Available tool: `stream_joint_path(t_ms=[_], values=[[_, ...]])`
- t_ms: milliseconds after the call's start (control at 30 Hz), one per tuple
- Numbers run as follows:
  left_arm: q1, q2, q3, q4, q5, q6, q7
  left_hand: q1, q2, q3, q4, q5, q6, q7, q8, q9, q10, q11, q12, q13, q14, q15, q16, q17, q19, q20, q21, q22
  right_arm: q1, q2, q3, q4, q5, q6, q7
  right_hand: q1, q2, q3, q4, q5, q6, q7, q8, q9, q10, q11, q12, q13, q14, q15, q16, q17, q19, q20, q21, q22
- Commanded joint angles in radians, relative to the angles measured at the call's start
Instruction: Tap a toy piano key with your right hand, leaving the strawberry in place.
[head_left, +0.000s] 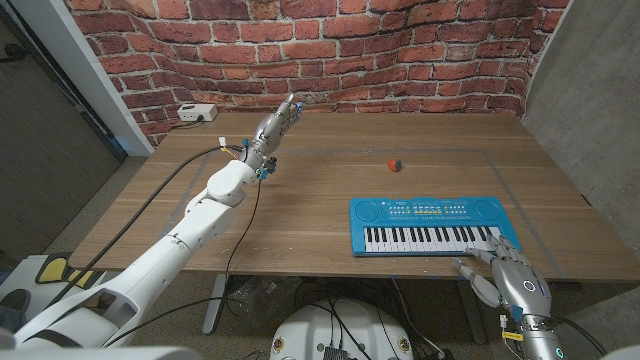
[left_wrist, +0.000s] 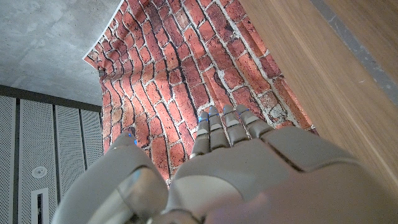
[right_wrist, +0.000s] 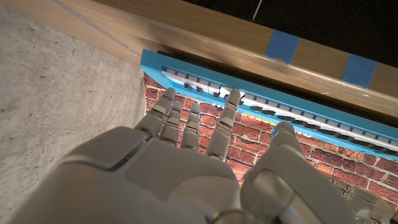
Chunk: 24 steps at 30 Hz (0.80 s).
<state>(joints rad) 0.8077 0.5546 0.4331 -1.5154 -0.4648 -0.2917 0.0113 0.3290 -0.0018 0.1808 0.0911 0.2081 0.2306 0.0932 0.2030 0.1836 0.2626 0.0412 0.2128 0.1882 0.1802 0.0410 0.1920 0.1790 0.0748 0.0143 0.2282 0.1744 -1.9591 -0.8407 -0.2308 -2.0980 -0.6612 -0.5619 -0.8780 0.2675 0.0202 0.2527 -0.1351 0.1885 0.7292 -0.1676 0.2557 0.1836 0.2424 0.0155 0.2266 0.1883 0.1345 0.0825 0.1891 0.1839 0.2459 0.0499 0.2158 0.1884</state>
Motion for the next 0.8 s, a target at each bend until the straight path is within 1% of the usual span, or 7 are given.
stream_joint_path(t_ms=[33,433,800], values=[[0.007,0.004,-0.002,-0.012,0.005,0.005,0.010,0.000,0.009,-0.001,-0.001,0.000,0.008,0.002,-0.002,0.003,0.006,0.001,-0.005,0.005,0.006,-0.001,-0.002,0.005,0.005,-0.003,-0.002,0.006,0.021,-0.014,-0.025,0.007,0.011,-0.015,-0.007,0.005,0.008,0.009,-0.001,-0.002,0.015,0.004,0.000,0.004,0.009,0.000,0.005,0.002,0.007,0.003,0.004,0.002,0.007,-0.001,0.006,0.005],[0.000,0.000,-0.002,0.003,0.000,-0.002,0.002,0.001,0.010,-0.003,-0.002,0.000,0.010,0.000,-0.002,0.003,0.006,0.001,-0.006,0.005,0.006,-0.001,-0.002,0.005,0.006,-0.001,-0.004,0.006,0.037,-0.023,-0.053,0.000,0.014,-0.041,-0.006,0.008,0.009,0.010,-0.002,-0.002,0.024,0.001,-0.001,0.004,0.012,-0.002,0.005,0.002,0.012,0.003,0.004,0.002,0.006,0.001,0.006,0.005],[-0.008,-0.006,0.004,0.017,-0.002,-0.007,-0.009,0.002,0.011,-0.004,-0.002,-0.001,0.010,0.000,-0.003,0.003,0.006,0.000,-0.007,0.005,0.005,-0.002,-0.002,0.005,0.006,-0.002,-0.005,0.006,0.034,-0.042,-0.064,-0.015,0.003,-0.072,-0.014,0.012,0.011,0.012,-0.004,-0.003,0.045,-0.004,0.002,0.004,0.018,-0.007,0.007,0.002,0.019,0.005,0.004,0.002,0.010,0.007,0.007,0.005]])
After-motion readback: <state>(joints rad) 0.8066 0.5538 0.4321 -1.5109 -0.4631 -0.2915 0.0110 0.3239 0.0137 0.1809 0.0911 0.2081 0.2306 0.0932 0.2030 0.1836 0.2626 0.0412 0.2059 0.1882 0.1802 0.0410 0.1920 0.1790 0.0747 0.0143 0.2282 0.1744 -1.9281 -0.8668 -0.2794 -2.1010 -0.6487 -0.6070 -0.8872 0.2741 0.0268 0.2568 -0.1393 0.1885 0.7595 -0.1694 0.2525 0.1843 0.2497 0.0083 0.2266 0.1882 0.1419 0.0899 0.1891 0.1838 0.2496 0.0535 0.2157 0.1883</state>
